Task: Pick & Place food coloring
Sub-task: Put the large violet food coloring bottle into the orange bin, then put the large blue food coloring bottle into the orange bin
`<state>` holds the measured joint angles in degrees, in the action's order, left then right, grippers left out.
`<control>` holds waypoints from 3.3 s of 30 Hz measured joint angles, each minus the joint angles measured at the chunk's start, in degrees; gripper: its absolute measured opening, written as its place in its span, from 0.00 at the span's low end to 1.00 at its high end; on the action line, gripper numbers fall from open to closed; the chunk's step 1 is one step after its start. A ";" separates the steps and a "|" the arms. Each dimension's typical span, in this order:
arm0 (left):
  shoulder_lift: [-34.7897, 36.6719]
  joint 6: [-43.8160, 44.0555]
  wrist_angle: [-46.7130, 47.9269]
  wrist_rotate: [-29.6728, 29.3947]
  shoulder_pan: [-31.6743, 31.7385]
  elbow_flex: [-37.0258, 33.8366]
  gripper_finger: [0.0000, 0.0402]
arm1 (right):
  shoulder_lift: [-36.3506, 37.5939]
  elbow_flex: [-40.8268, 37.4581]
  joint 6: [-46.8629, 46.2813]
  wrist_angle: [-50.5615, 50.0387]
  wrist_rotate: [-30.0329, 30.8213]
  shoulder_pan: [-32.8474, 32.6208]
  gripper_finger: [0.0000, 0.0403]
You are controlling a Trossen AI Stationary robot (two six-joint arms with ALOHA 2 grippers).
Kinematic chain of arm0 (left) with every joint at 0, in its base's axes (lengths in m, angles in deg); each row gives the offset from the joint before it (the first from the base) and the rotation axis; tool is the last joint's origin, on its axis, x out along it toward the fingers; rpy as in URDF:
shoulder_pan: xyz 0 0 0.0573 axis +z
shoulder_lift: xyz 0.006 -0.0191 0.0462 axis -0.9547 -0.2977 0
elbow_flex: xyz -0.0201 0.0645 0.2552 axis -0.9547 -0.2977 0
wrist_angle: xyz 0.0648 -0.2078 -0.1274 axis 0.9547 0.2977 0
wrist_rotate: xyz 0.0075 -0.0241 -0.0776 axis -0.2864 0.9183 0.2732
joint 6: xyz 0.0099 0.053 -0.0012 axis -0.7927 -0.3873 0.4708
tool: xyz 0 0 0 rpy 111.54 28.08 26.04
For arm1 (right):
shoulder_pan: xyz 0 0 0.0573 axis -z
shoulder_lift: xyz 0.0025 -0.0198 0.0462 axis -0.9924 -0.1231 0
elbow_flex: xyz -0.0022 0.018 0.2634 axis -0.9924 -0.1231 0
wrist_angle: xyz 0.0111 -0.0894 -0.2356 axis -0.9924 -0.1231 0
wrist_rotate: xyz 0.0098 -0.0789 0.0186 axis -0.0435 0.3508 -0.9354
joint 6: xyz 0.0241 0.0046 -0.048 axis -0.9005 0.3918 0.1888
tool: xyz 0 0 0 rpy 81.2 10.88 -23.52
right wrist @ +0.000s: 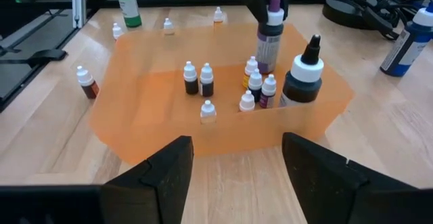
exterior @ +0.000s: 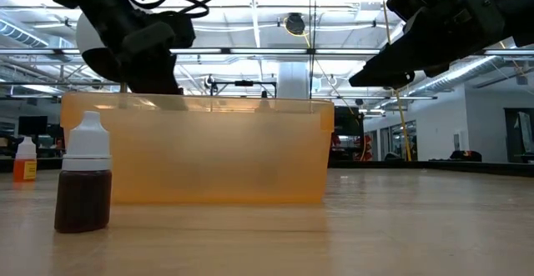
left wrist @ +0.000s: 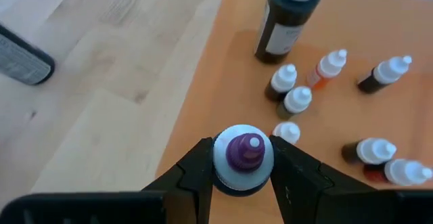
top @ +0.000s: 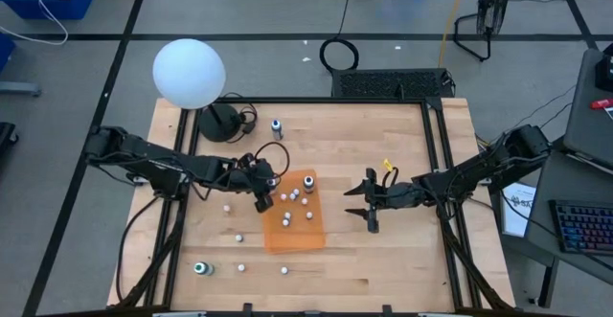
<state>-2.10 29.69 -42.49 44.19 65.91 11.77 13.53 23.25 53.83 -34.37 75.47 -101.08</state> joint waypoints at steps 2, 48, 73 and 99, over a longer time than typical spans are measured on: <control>0.07 0.03 0.08 0.04 0.00 -0.09 0.34 | 0.00 0.00 0.00 -0.05 0.00 0.00 0.53; -16.98 -16.12 -0.19 10.50 37.00 15.10 0.63 | 0.00 -0.02 0.94 -0.65 0.07 0.00 0.53; -13.66 -16.69 2.30 9.79 37.00 15.06 0.61 | 0.00 -0.02 -0.13 -1.05 0.04 0.00 0.53; -15.11 -17.06 1.49 9.02 37.03 15.06 0.61 | 0.00 -0.02 -0.11 -1.02 0.09 -0.01 0.53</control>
<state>-17.22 12.63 -41.00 53.21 102.94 26.82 13.53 23.23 53.73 -35.39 75.56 -101.09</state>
